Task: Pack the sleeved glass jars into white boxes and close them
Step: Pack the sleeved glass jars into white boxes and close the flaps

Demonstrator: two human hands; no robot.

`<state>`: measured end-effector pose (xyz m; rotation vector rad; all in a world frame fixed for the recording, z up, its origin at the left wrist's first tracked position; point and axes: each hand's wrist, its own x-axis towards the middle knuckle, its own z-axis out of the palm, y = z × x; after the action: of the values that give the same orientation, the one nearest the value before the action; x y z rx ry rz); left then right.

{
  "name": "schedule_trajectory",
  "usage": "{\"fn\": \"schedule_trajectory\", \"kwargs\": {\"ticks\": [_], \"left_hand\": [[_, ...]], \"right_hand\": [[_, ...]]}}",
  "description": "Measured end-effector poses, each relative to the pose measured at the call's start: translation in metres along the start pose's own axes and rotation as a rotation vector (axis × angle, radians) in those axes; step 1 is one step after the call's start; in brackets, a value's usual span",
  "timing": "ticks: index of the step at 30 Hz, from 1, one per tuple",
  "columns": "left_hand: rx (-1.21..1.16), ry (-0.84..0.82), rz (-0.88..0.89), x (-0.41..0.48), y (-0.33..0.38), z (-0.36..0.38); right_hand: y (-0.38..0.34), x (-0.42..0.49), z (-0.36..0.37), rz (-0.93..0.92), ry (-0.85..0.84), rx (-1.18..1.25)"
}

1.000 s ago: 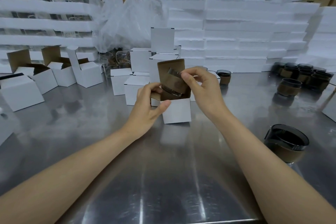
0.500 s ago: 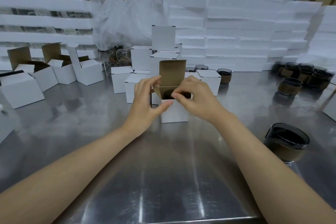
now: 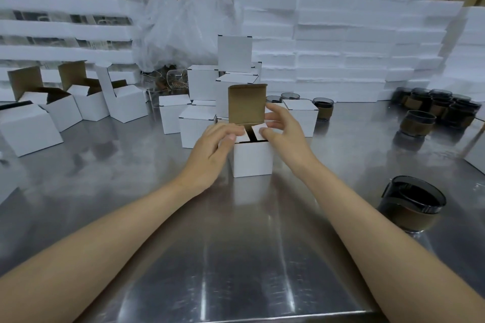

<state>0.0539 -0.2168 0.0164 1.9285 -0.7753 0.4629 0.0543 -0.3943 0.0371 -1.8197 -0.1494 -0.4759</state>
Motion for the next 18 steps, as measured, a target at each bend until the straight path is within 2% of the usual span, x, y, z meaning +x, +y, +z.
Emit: {"fn": "schedule_trajectory", "kwargs": {"ticks": [6,11,13,18], "left_hand": [[0.104,-0.021,0.006,0.0031,0.0001,0.0005],[0.016,0.03,-0.076,-0.0001,0.0005,0.0036],[0.023,0.038,-0.083,-0.0004,0.0002,0.0025],[-0.052,0.024,-0.039,0.0004,-0.0007,0.0025]], "right_hand": [[0.0007,-0.0018,-0.0011,-0.077,0.004,-0.001],[0.0036,-0.0024,-0.0002,-0.032,0.049,0.113],[0.0043,-0.0029,-0.0022,-0.007,0.026,0.187],[0.0076,-0.0084,-0.0041,-0.178,-0.108,0.09]]}}
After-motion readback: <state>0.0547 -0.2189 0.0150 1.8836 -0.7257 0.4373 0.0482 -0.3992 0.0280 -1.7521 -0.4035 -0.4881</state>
